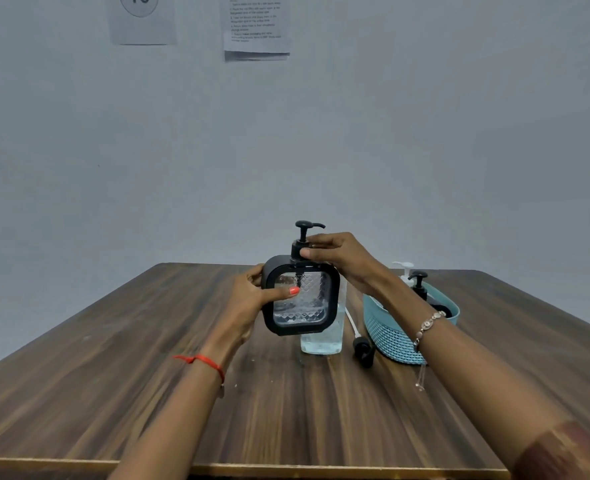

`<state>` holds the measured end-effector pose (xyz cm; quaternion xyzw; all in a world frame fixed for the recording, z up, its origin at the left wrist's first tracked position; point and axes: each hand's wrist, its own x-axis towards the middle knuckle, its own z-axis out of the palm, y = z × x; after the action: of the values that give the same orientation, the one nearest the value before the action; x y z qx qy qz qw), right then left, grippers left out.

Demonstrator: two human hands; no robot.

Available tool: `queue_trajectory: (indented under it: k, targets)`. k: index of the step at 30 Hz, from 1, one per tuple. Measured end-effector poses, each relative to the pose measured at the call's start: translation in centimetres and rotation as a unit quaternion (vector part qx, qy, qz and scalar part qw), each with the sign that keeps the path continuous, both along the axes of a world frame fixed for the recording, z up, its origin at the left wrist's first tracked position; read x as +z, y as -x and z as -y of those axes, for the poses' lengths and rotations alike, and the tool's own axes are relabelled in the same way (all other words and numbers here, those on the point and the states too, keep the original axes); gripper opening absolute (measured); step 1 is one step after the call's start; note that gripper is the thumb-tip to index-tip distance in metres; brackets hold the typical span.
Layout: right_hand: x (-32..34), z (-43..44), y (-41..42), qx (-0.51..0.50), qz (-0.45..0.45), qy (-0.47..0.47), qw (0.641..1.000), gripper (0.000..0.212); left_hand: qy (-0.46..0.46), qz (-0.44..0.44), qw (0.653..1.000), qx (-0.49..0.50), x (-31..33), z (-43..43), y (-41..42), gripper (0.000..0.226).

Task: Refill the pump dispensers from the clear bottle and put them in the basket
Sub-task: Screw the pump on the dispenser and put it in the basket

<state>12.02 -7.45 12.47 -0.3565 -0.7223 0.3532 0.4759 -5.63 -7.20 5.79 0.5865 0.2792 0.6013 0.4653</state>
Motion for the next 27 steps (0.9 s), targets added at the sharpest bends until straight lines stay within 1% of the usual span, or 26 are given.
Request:
queue_trajectory:
  k: [2, 5, 6, 8, 10, 12, 13, 15, 16, 21, 23, 25, 27]
  targets:
    - [0.1, 0.2, 0.4, -0.020, 0.016, -0.003, 1.000, 0.007, -0.002, -0.005, 1.000, -0.006, 0.1, 0.2, -0.1, 0.038]
    - [-0.3, 0.3, 1.4, -0.123, 0.033, -0.048, 0.991, 0.035, -0.005, -0.011, 1.000, -0.005, 0.0, 0.2, -0.2, 0.040]
    - [-0.4, 0.4, 1.7, -0.138, 0.040, -0.054, 0.988, 0.038, -0.004, -0.008, 1.000, -0.004, -0.1, 0.2, -0.2, 0.040]
    - [-0.1, 0.5, 1.7, -0.104, 0.044, -0.020, 0.993, 0.035, -0.001, 0.001, 1.000, 0.003, -0.2, 0.1, -0.1, 0.041]
    - [0.2, 0.6, 1.3, -0.025, 0.020, 0.022, 0.999, 0.024, 0.000, 0.003, 1.000, 0.002, -0.1, 0.1, 0.0, 0.042]
    - [0.1, 0.4, 0.9, 0.007, -0.007, 0.015, 1.000, 0.017, -0.001, 0.000, 1.000, -0.001, -0.1, 0.1, 0.1, 0.044]
    - [0.0, 0.4, 0.9, -0.001, -0.017, 0.005, 1.000, 0.014, -0.001, -0.001, 1.000, -0.002, -0.1, 0.1, 0.1, 0.045]
    - [0.0, 0.5, 1.2, -0.042, -0.024, -0.014, 0.999, 0.005, 0.000, -0.001, 1.000, -0.002, 0.0, 0.2, 0.1, 0.043]
    - [0.0, 0.5, 1.4, -0.068, -0.020, -0.025, 0.997, 0.007, 0.000, 0.000, 1.000, -0.001, 0.0, 0.3, 0.0, 0.041]
    - [-0.9, 0.3, 2.9, -0.205, -0.017, -0.066, 0.976, 0.035, 0.015, 0.002, 1.000, 0.021, -0.1, 0.3, -0.5, 0.037]
    - [-1.2, 0.2, 3.1, -0.235, -0.005, -0.073, 0.969, 0.040, 0.017, -0.005, 1.000, 0.024, -0.2, 0.4, -0.6, 0.036]
    - [-1.1, 0.2, 2.6, -0.218, 0.021, -0.063, 0.974, 0.037, 0.017, -0.010, 1.000, 0.023, -0.2, 0.4, -0.6, 0.037]
    - [-0.8, 0.6, 1.8, -0.137, 0.026, -0.036, 0.990, 0.023, 0.020, -0.011, 1.000, 0.021, -0.1, 0.5, -0.5, 0.038]
